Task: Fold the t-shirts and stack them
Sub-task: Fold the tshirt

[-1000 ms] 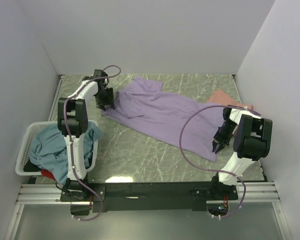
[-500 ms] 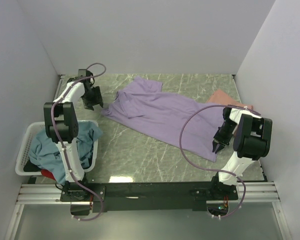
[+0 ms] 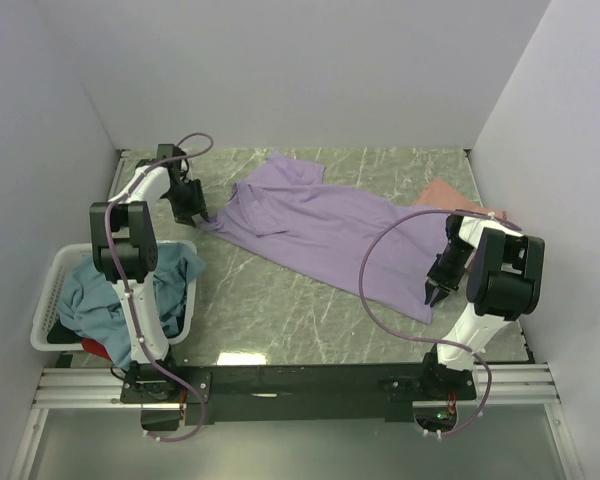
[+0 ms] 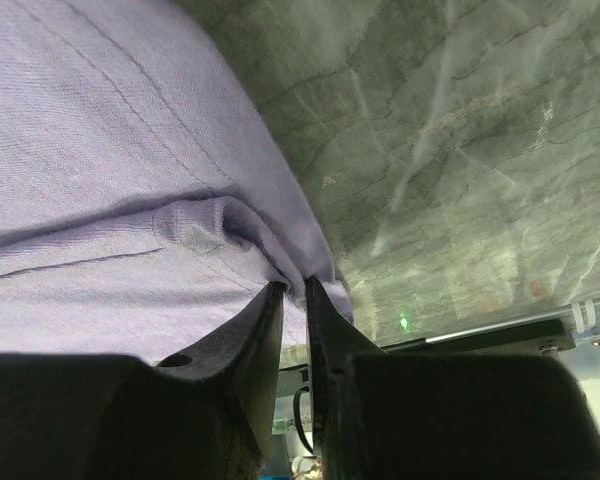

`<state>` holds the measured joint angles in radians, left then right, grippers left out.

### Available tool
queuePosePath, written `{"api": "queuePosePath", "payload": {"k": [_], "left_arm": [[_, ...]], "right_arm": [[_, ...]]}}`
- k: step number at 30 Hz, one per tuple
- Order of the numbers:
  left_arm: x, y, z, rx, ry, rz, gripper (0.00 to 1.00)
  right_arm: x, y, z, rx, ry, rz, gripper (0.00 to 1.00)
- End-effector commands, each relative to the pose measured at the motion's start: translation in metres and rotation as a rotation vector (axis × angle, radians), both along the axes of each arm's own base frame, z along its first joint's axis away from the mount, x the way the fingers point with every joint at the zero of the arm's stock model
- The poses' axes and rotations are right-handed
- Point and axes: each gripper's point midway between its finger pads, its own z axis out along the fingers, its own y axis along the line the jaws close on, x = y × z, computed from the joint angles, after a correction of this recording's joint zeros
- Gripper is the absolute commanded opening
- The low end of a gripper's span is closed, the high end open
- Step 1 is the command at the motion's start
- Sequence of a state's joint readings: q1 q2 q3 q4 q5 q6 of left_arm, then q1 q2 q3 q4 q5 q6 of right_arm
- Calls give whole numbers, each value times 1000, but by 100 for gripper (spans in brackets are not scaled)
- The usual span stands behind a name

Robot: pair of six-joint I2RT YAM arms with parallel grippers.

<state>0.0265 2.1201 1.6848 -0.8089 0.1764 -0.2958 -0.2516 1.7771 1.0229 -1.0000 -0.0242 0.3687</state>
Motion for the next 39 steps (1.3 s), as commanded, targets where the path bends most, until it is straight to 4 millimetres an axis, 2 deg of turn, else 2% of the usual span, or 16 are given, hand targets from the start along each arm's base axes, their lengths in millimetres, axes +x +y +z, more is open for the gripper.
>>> {"api": "queuePosePath", "payload": {"k": [1,8,14,17,21,25,27,34,39], "left_arm": [[-7,-5,-4,-15,15,-41,50],[-13,-7,1,-28,4,-43,49],[-12,-13,-11,-60,24,-35,44],[-7,-16,-12,-87,24,-30,34],[0,-14,-8,-77,19,-16,15],[2,-7,-2,-40,23,-5,3],[2,-3,2,-25,30,1,0],[-4,19,7,-10,60,74,1],[-10,28,4,-13,90,109,6]], "right_arm": [[6,-12,-8,-50,-5,13,22],[5,-12,-8,-50,-4,15,22],[5,-12,-8,-51,-3,14,21],[4,-12,-9,-50,0,15,21],[4,-12,-10,-49,6,15,13],[5,-12,-11,-46,7,18,2],[5,-14,-11,-54,10,17,0],[2,-20,-10,-90,23,22,0],[1,-21,-11,-99,29,24,0]]}}
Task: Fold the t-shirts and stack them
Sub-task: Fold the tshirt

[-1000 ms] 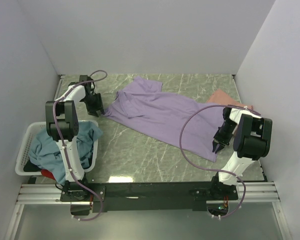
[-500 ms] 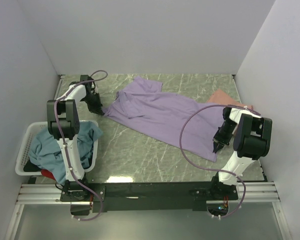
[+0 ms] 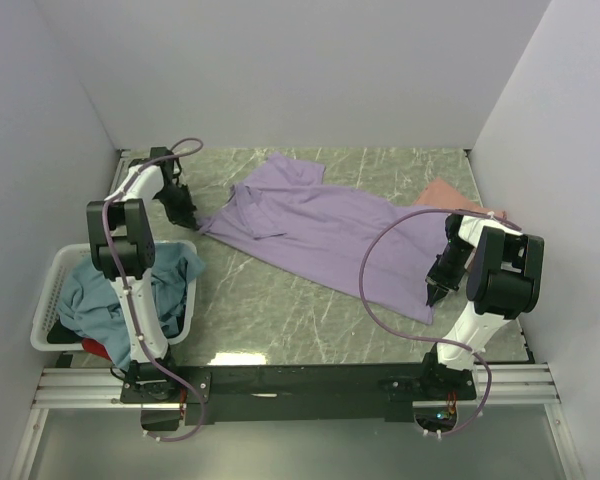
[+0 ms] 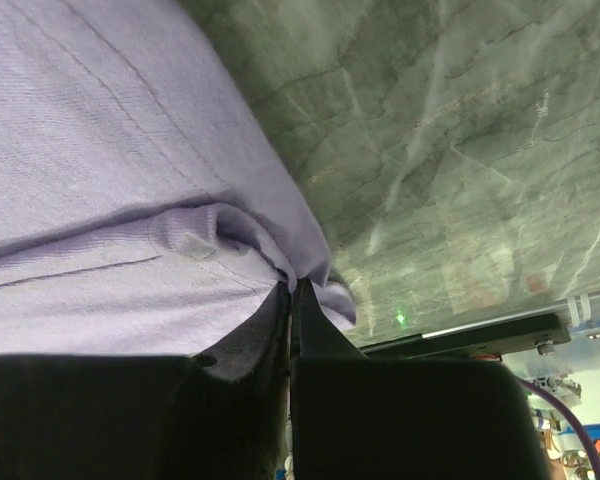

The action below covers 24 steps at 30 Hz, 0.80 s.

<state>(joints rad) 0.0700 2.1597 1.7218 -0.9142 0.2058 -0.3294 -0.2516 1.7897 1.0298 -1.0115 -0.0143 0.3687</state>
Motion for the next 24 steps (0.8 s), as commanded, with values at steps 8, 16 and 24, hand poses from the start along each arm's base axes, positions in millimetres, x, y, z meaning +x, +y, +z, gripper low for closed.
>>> {"api": "queuePosePath", "payload": {"k": [8,16,24], "left_arm": [[13,28,24,47,-64,72,22],[22,14,49,-7,-169,15,33],[34,-35,71,-30,-221,-104,44]], "right_arm": [[2,-21,-10,-101,8,22,0],[5,-22,-6,-107,-9,20,0],[25,-27,22,-134,-91,26,0]]}}
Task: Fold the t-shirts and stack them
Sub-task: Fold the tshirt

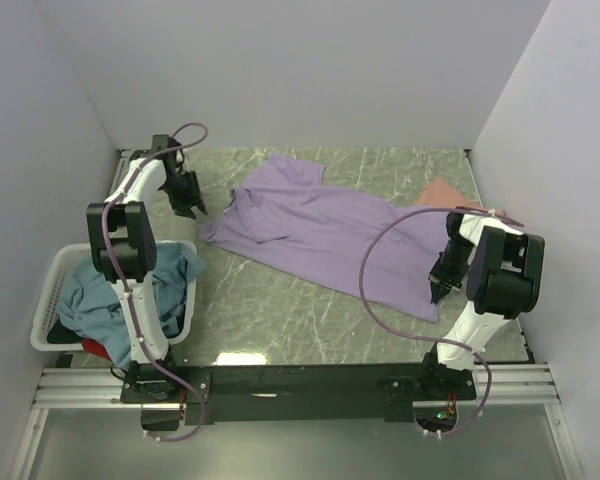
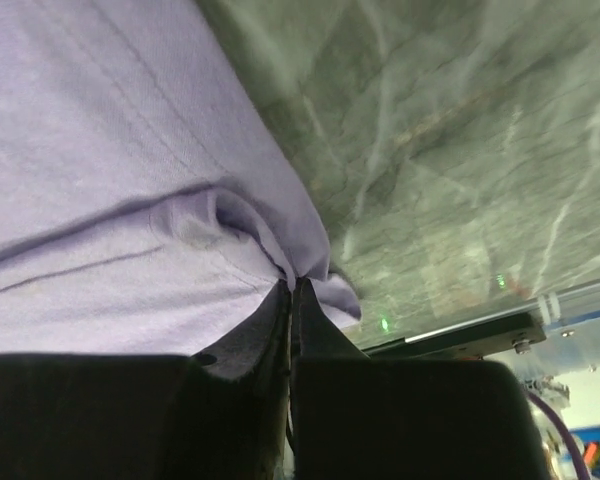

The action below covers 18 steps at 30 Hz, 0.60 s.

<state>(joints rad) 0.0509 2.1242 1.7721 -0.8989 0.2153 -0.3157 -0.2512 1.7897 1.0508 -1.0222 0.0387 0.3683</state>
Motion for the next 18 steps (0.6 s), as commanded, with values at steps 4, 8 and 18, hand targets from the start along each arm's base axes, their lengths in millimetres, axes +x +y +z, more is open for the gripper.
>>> {"api": "queuePosePath", "payload": {"k": [4,8,18], "left_arm": [[8,-29,46,27,-104,-51,47],[-7,-22,45,79,-106,-60,52],[-27,-25,24,99,-37,-139,42]], "right_arm": [[29,-26,41,-161,-122,37,33],[43,-25,72,-215,-184,64,56],[87,70,80,-30,-312,235,56]]}}
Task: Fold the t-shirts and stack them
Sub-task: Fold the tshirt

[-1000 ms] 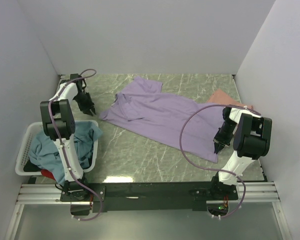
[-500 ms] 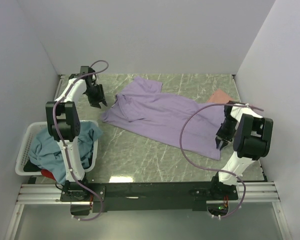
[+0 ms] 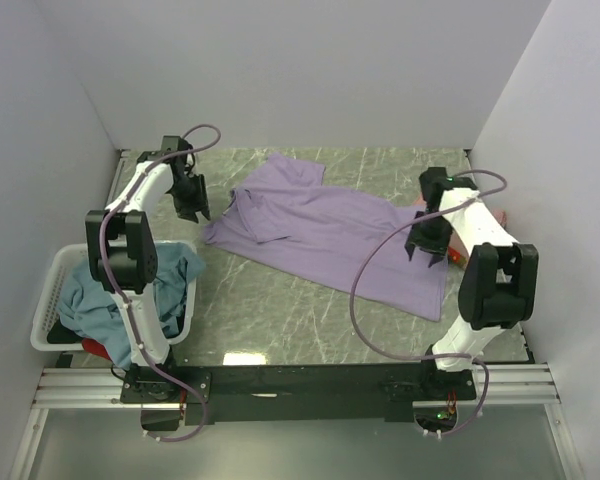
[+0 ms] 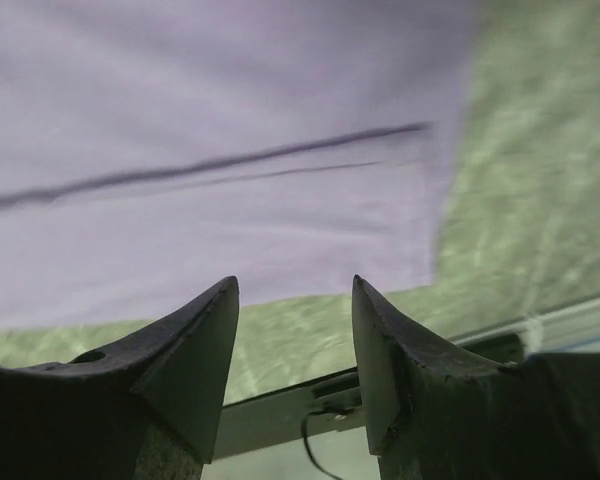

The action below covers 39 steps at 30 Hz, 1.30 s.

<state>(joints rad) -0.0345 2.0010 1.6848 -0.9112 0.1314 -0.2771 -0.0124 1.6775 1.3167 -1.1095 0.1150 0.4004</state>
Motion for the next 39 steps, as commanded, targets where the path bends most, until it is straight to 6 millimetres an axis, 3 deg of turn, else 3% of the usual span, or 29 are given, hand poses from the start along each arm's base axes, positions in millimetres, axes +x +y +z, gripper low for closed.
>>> {"api": "queuePosePath", "payload": {"k": [1,6,9,14,24,32,39], "left_arm": [[-2,-6,0,6,-1,-52,41],[-4,-17,-10,35,19,-95,46],[-7,-21,-20,59,42,-110,51],[-9,-14,-28,130,78,-96,52],[-19,-6,-43,175,117,-90,37],[-18,-2,-48,200,128,-84,31],[-16,-9,-44,159,109,-100,33]], "right_arm": [[10,44,-3,107,-10,53,55],[8,84,-30,194,36,121,54],[2,91,-45,219,72,128,53],[-5,90,-59,216,109,130,53],[-13,88,-72,215,139,127,53],[-21,85,-83,202,169,123,52],[-25,82,-86,188,182,127,52]]}}
